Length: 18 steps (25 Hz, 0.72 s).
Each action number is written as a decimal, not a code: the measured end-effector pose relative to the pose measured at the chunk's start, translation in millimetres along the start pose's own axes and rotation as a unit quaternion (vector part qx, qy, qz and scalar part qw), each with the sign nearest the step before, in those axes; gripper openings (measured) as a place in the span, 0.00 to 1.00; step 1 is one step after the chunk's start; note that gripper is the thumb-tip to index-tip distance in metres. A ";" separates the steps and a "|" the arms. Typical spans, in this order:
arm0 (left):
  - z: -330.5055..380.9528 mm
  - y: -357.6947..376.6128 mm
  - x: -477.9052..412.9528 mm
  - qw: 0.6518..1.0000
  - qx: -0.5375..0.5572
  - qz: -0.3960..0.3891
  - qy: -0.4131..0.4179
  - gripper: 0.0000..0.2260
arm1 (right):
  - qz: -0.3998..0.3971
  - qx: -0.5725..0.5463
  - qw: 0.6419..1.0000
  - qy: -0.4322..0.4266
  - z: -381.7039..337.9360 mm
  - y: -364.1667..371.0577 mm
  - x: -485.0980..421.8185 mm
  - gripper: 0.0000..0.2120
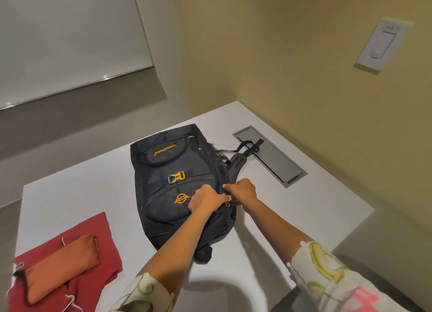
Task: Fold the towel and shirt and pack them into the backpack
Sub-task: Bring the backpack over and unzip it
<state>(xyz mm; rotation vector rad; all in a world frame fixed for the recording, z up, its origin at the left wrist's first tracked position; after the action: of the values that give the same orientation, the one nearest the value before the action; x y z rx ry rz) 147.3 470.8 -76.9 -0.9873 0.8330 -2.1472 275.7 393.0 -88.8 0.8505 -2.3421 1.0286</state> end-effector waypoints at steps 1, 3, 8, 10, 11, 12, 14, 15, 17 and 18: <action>1.7 -0.9 2.0 1.000 -0.013 0.019 -0.005 0.27 | 0.002 0.005 1.000 0.002 -1.9 3.5 -1.1 0.16; 4.4 -1.1 4.5 0.999 -0.016 0.042 -0.011 0.24 | 0.003 0.011 1.000 0.001 -3.3 10.0 -6.0 0.18; -1.5 3.2 0.6 0.997 0.048 0.040 -0.044 0.18 | 0.002 0.015 1.000 0.015 -5.5 8.9 -9.4 0.12; -0.4 3.8 0.7 0.997 0.053 0.043 -0.048 0.21 | -0.005 0.011 0.999 0.034 -4.6 7.2 -12.6 0.11; 0.7 3.5 1.1 0.997 0.042 0.049 -0.046 0.23 | -0.008 0.013 0.999 0.040 -4.1 6.9 -13.1 0.11; 3.0 2.3 1.9 0.997 0.026 0.056 -0.041 0.24 | -0.013 0.015 0.999 0.043 -4.3 7.3 -14.1 0.11; 6.8 0.7 5.8 0.997 0.010 0.065 -0.041 0.24 | -0.020 0.012 0.999 0.046 -4.2 7.6 -16.0 0.10; 5.1 2.3 6.4 0.996 0.023 0.064 -0.050 0.25 | -0.025 0.010 0.999 0.047 -3.9 7.8 -16.8 0.10; -2.6 10.1 5.3 0.992 0.084 0.052 -0.078 0.26 | -0.032 0.003 0.998 0.049 -2.7 8.1 -19.2 0.10; -6.3 13.9 4.8 0.988 0.119 0.045 -0.091 0.26 | -0.036 0.002 0.998 0.048 -2.6 8.3 -20.0 0.09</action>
<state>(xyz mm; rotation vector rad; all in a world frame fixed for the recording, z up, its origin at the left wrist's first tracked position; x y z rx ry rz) 143.5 460.6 -88.5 -0.9831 0.5113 -1.9896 284.7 406.5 -103.4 0.8609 -2.2131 1.0219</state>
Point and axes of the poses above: each hand's wrist, its own x-axis away from the middle knuckle, its own y-axis out of the palm, z = x × y, the point moved 7 cm from there along -x, towards the middle knuckle, and after that the axes turned 12 degrees about y, right-handed, at the moved point
